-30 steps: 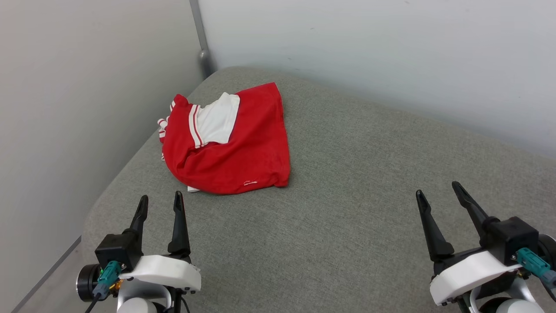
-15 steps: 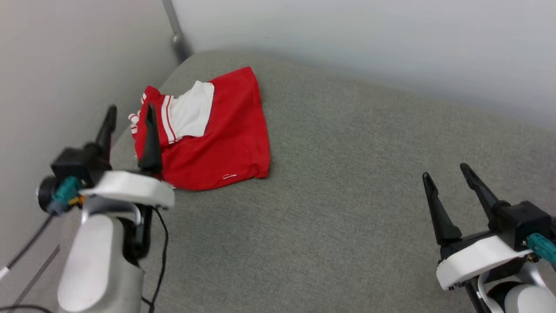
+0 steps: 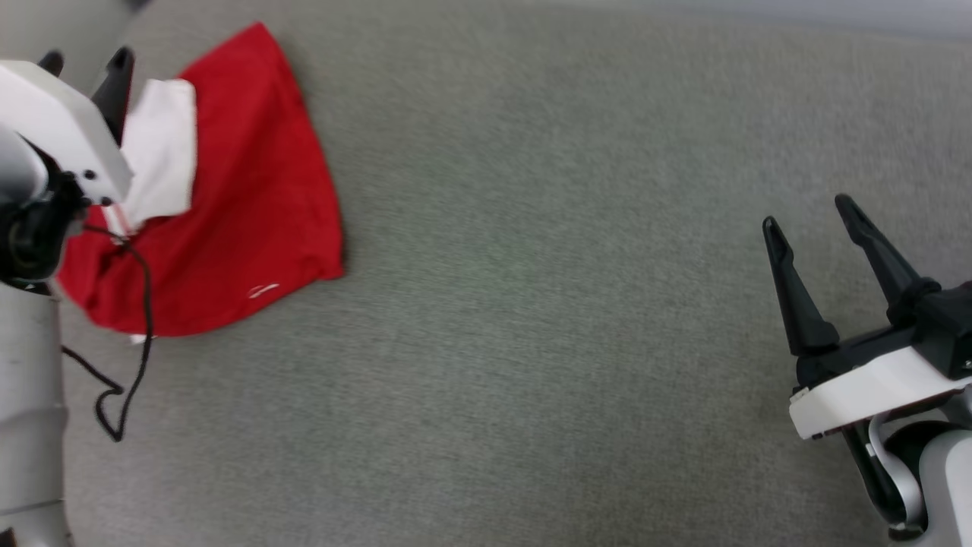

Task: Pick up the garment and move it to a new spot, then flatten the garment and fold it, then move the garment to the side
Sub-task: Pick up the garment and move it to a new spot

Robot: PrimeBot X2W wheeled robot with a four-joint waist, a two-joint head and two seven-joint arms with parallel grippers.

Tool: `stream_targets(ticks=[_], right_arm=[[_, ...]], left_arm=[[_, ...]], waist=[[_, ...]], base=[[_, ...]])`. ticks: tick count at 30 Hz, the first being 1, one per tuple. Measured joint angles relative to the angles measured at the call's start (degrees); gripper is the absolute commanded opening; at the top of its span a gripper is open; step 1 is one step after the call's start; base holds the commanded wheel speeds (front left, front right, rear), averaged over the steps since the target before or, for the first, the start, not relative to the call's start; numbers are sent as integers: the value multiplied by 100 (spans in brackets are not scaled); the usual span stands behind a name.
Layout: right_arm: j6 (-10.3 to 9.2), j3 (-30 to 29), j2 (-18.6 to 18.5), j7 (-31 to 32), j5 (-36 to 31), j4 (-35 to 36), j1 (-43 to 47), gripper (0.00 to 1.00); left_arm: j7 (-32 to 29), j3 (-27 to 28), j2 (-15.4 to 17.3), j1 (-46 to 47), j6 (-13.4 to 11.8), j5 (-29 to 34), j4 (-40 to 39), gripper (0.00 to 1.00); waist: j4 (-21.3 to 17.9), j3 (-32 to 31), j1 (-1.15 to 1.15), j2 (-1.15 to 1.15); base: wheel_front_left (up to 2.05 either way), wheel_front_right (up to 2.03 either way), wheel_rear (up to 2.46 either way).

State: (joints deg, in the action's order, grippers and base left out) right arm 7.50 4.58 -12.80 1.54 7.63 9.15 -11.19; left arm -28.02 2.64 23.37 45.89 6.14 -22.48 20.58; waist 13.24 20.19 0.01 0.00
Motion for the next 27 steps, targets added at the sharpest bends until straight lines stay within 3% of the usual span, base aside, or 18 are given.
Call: stream_targets(ticks=[6, 14, 15, 16, 18, 27], right_arm=[[0, 35, -58, -94, 102, -81, -196, 100], [0, 103, -145, -203, 166, -220, -375, 100], [0, 102, -159, -209, 166, -235, -394, 100], [0, 103, -164, -212, 168, -245, -402, 100], [0, 105, -168, -222, 174, -256, -409, 100], [0, 82, -111, -279, 194, -426, -397, 100]], left_arm=[[-1583, 110, 309, -41, -285, -224, 353, 100], [-2342, 325, 396, -528, -617, -466, 555, 100], [-2383, 353, 386, -555, -653, -526, 557, 92], [-2419, 360, 375, -569, -665, -554, 542, 35], [-2401, 360, 389, -600, -691, -535, 524, 0], [-1543, 183, 363, -701, -717, -187, 490, 0]], waist=[[-365, 597, 0, 0], [-709, 1059, 0, 0], [-728, 1078, 0, 0], [-738, 1083, 0, 0], [-735, 1080, 0, 0], [-691, 783, 0, 0]], base=[[0, 0, 0], [0, 0, 0], [0, 0, 0], [0, 0, 0], [0, 0, 0], [0, 0, 0]])
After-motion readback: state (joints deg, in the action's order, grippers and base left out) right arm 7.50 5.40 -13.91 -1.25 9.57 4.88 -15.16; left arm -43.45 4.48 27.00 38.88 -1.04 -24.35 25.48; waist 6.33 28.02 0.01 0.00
